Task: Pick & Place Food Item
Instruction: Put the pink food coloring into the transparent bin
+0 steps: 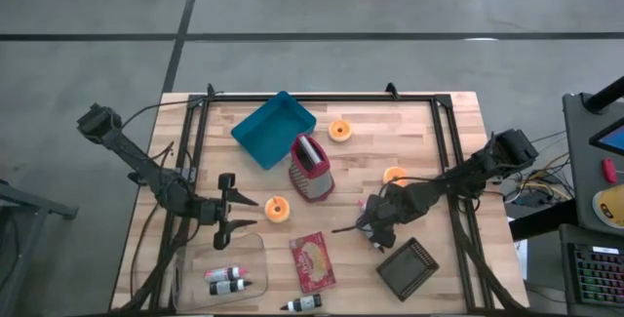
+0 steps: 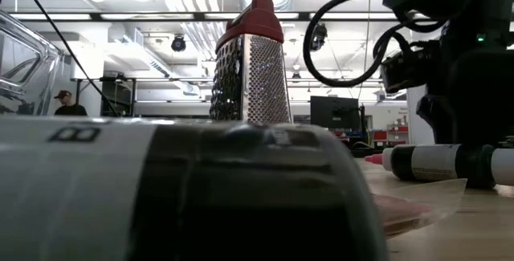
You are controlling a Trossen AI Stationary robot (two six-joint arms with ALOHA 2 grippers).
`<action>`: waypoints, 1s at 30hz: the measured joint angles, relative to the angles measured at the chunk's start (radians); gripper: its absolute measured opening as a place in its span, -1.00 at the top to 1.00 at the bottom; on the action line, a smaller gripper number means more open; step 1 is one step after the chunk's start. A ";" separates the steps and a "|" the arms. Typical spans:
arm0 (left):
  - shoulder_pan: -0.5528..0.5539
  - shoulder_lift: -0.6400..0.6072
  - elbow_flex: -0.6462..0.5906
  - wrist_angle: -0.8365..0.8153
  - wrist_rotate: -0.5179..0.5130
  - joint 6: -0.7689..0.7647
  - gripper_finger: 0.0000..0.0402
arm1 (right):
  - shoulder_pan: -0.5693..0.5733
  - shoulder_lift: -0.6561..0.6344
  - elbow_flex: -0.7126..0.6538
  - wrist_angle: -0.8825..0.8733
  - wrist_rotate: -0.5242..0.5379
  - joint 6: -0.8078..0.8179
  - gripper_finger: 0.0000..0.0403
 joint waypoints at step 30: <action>0.000 0.000 0.000 0.000 0.001 -0.004 -0.04 | 0.002 -0.041 0.000 0.060 0.137 -0.034 0.62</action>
